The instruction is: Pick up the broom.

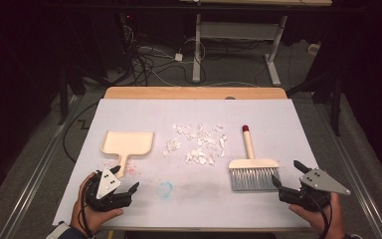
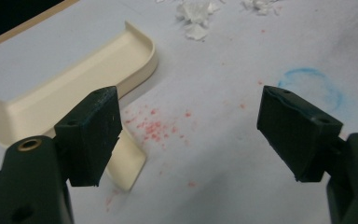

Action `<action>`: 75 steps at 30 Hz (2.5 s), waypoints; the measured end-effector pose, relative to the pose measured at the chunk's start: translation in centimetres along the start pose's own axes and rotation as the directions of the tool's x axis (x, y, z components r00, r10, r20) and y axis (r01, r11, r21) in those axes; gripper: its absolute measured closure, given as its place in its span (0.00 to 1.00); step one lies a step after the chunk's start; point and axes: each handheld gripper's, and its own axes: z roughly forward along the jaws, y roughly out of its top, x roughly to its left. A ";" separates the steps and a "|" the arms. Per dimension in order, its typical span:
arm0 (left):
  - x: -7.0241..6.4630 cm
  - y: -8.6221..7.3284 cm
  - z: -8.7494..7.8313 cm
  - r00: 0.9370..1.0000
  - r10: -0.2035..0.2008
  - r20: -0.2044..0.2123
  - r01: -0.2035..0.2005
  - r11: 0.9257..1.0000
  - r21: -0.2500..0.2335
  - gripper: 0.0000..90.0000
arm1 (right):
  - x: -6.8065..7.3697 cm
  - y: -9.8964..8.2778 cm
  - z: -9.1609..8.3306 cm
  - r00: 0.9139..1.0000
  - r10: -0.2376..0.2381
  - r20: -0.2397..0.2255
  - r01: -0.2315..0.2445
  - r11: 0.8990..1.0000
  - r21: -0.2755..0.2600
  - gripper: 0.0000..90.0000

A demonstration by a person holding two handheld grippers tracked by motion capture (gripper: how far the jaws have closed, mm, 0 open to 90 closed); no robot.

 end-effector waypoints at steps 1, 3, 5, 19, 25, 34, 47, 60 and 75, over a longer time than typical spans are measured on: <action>0.0 0.2 0.2 1.000 -0.003 0.007 0.003 1.000 -0.008 0.24 | 0.0 0.0 0.0 1.000 0.000 0.000 0.000 1.000 0.000 0.20; 0.0 0.3 0.5 1.000 -0.003 0.017 0.003 1.000 -0.001 0.23 | 0.0 -0.2 0.1 1.000 -0.011 -0.003 0.011 1.000 0.012 0.19; -0.2 0.3 0.8 1.000 0.003 0.023 -0.003 1.000 0.012 0.23 | 0.0 -0.3 0.1 1.000 -0.016 -0.010 0.016 1.000 0.025 0.19; -1.1 0.2 1.1 0.999 0.024 0.042 -0.025 1.000 0.016 0.23 | 0.0 1.2 2.2 0.998 -0.054 -0.023 0.055 0.996 0.065 0.19; -1.0 -0.3 0.7 0.999 0.014 0.032 -0.015 0.999 0.028 0.24 | -1.3 3.2 4.5 0.999 -0.024 -0.023 0.027 0.990 0.137 0.20; -1.2 0.0 1.2 0.998 0.037 0.054 -0.039 0.998 0.049 0.24 | -3.8 6.1 9.3 0.983 0.184 -0.025 -0.170 0.946 0.277 0.18; -1.2 -0.2 1.5 0.997 0.050 0.054 -0.053 0.997 0.062 0.24 | -3.3 5.5 16.6 0.970 0.229 0.086 -0.243 0.865 0.439 0.38; -1.2 -0.1 1.4 0.996 0.072 0.054 -0.075 0.996 0.057 0.24 | -2.7 4.9 17.1 0.959 0.246 0.139 -0.282 0.864 0.418 0.43; -1.4 -0.3 1.7 0.994 0.080 0.075 -0.085 0.993 0.076 0.24 | -0.7 4.5 18.2 0.967 0.251 0.044 -0.243 0.855 0.458 0.67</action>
